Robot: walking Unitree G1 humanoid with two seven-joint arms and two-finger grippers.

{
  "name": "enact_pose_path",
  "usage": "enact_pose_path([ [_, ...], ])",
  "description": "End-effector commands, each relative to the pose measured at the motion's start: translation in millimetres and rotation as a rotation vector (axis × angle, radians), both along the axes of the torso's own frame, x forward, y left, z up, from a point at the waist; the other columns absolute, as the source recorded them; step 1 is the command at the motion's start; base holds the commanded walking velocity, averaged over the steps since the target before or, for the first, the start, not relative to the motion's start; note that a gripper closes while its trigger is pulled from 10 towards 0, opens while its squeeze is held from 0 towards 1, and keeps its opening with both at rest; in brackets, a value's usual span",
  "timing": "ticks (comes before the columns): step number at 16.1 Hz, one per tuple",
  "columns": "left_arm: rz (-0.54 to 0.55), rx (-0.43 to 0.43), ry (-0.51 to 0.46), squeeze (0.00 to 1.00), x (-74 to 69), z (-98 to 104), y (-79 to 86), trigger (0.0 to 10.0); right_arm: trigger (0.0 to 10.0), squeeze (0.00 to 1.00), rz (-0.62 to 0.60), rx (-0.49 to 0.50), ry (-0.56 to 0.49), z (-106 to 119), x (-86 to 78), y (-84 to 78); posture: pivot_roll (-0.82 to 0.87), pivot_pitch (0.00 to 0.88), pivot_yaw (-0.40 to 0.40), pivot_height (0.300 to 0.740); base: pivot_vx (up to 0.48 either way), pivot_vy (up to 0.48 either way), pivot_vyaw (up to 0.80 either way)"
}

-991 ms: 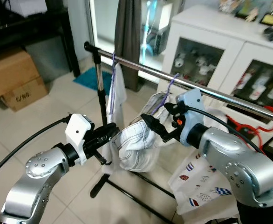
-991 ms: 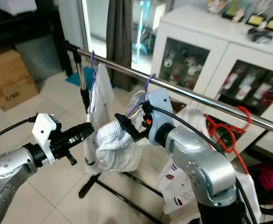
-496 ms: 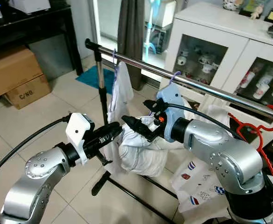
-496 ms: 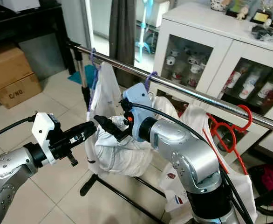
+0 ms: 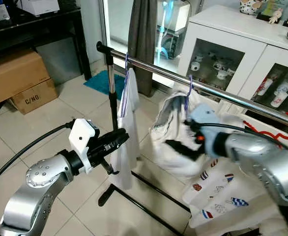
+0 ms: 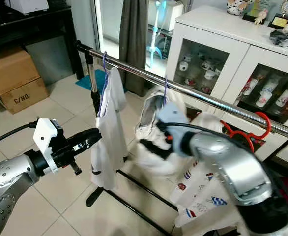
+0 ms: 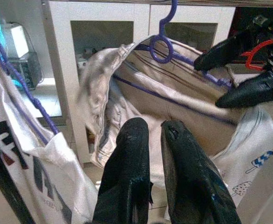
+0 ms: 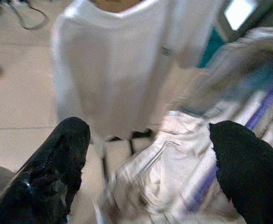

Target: Hang hanger

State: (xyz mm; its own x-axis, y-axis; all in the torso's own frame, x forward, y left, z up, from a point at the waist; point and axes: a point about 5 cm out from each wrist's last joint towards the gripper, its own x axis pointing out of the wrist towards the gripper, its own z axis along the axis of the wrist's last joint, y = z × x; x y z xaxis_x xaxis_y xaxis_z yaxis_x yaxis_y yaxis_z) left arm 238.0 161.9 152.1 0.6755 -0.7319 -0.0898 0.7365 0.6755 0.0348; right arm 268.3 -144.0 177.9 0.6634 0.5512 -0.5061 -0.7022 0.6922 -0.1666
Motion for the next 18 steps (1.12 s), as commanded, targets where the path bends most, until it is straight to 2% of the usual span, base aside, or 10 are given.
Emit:
enact_pose_path([
  [1,-0.014,0.003,-0.007,0.0,2.0,1.5,-0.8,10.0,10.0,0.0,-0.023,-0.007,-0.013,3.2,1.7,-9.6,-0.15,0.0,-0.039,0.74,0.0,0.0,0.0],
  [3,-0.015,0.004,-0.008,0.0,2.6,1.4,-1.0,10.0,10.0,0.0,-0.049,0.034,-0.03,12.3,4.3,-15.8,-0.15,0.0,-0.039,0.74,0.0,0.0,0.0],
  [6,-0.016,0.003,-0.009,0.0,3.3,0.4,-2.1,10.0,10.0,0.0,-0.063,0.074,-0.053,18.9,6.3,-7.2,-0.15,0.0,-0.041,0.74,0.0,0.0,0.0],
  [7,-0.016,0.002,-0.01,0.0,3.2,-0.1,-2.7,10.0,10.0,0.0,-0.104,0.069,-0.082,17.1,9.0,-1.2,-0.15,0.0,-0.043,0.74,0.0,0.0,0.0],
  [11,-0.016,0.001,-0.012,0.0,3.1,-0.6,-3.5,10.0,10.0,0.0,-0.15,0.049,-0.079,9.9,8.5,2.1,-0.15,0.0,-0.047,0.74,0.0,0.0,0.0],
  [15,-0.022,-0.003,-0.014,0.0,3.4,-0.6,-4.8,10.0,10.0,0.0,-0.239,0.03,-0.069,5.9,9.2,-3.0,-0.15,0.0,-0.045,0.74,0.0,0.0,0.0],
  [17,-0.025,-0.004,-0.015,0.0,4.2,-0.5,-5.5,10.0,10.0,0.0,-0.239,0.065,-0.059,4.8,9.6,2.6,-0.15,0.0,-0.042,0.74,0.0,0.0,0.0],
  [18,-0.028,-0.005,-0.015,0.0,4.9,-0.6,-6.8,10.0,10.0,0.0,-0.244,0.103,-0.057,3.8,13.4,12.6,-0.15,0.0,-0.04,0.74,0.0,0.0,0.0],
])
